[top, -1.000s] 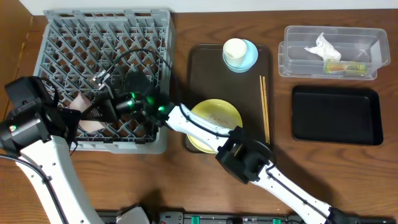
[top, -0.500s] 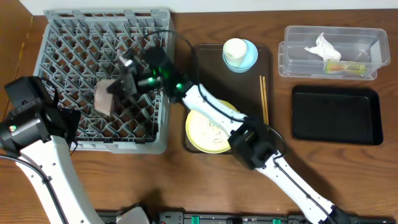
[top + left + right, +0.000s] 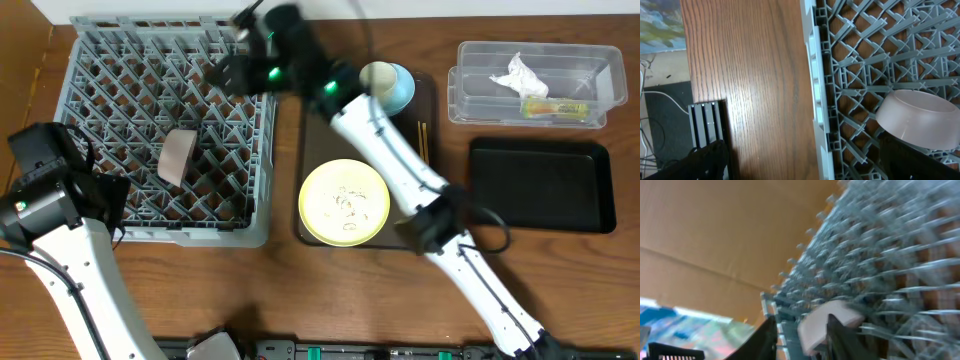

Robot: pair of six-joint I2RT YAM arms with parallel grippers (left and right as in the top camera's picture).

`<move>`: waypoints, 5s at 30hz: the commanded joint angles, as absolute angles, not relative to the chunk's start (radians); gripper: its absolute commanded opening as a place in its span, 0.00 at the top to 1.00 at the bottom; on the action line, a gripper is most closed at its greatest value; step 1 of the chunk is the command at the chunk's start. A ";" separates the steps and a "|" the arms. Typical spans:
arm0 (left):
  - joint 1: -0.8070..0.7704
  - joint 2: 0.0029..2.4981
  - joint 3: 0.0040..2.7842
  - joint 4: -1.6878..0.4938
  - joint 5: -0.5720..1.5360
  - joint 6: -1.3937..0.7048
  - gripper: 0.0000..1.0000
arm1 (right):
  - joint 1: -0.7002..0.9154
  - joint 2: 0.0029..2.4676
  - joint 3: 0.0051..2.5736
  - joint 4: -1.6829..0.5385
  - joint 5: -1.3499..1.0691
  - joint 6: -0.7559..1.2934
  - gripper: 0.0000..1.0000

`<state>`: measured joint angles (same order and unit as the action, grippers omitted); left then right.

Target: Sort waste into correct bins and load items into the dishwasher

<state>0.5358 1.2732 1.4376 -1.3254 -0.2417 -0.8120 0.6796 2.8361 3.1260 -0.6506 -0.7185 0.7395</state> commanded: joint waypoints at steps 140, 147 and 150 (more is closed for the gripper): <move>0.540 1.267 1.448 -1.328 -0.251 -0.817 0.02 | 0.728 3.026 2.859 0.117 -0.839 1.044 0.99; 0.540 1.267 1.448 -1.327 -0.251 -0.817 0.02 | 0.733 3.026 2.818 0.307 -0.860 1.173 0.99; 0.540 1.267 1.448 -1.328 -0.251 -0.817 0.02 | 0.746 3.026 2.818 0.485 -0.854 1.250 0.99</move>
<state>0.5358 1.2732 1.4376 -1.3258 -0.2417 -0.8120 0.7326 3.0291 2.8166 0.4091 -0.8486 1.1553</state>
